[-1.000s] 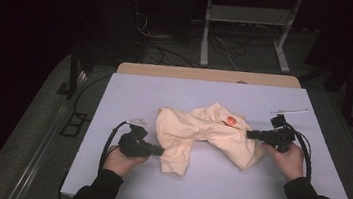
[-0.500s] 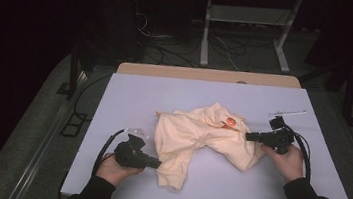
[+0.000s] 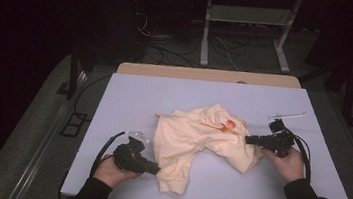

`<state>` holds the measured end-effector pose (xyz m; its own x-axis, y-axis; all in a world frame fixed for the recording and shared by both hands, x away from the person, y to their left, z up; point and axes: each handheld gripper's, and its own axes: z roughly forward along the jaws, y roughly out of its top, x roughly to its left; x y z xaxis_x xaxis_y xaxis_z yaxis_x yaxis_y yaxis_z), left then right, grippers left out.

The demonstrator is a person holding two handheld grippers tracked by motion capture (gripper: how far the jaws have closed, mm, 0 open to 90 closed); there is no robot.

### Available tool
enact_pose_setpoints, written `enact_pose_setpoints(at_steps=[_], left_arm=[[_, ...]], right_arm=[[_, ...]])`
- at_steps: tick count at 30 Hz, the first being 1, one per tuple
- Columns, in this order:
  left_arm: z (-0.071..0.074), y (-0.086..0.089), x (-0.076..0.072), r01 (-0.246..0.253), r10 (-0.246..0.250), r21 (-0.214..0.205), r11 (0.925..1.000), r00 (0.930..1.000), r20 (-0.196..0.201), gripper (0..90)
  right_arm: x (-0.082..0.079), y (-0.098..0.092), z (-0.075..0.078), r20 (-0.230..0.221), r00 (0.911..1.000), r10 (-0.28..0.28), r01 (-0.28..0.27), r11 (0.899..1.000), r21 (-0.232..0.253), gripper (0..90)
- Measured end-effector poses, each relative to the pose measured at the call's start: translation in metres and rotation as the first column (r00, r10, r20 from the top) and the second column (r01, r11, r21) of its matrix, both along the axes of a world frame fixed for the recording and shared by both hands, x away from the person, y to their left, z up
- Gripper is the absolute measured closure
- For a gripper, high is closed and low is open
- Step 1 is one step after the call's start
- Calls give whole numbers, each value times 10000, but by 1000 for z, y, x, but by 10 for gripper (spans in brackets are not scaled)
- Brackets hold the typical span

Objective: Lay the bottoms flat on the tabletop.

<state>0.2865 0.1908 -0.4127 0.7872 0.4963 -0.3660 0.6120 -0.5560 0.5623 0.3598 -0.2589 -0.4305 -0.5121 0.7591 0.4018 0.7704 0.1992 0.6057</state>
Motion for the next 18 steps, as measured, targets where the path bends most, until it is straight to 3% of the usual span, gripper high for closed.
enact_pose_setpoints(at_steps=[5,9,14,16,18], left_arm=[[16,13,6,-558,565,-504,9972,9983,127,573],[33,18,15,-1037,1091,-875,9908,9923,589,480],[48,15,34,-1731,1866,-1331,9759,9777,968,390],[51,12,44,-2047,2207,-1446,9681,9696,1054,376],[52,8,55,-2487,2663,-1451,9577,9566,1182,361]], right_arm=[[-2,2,-1,-65,10000,31,-31,10000,-40,836],[-7,4,-1,-123,9998,163,-164,9998,-86,835],[-12,5,0,-157,9995,265,-267,9996,-87,836],[-14,6,0,-162,9994,300,-301,9995,-107,836],[-14,7,0,-177,9993,343,-345,9993,-130,836]])
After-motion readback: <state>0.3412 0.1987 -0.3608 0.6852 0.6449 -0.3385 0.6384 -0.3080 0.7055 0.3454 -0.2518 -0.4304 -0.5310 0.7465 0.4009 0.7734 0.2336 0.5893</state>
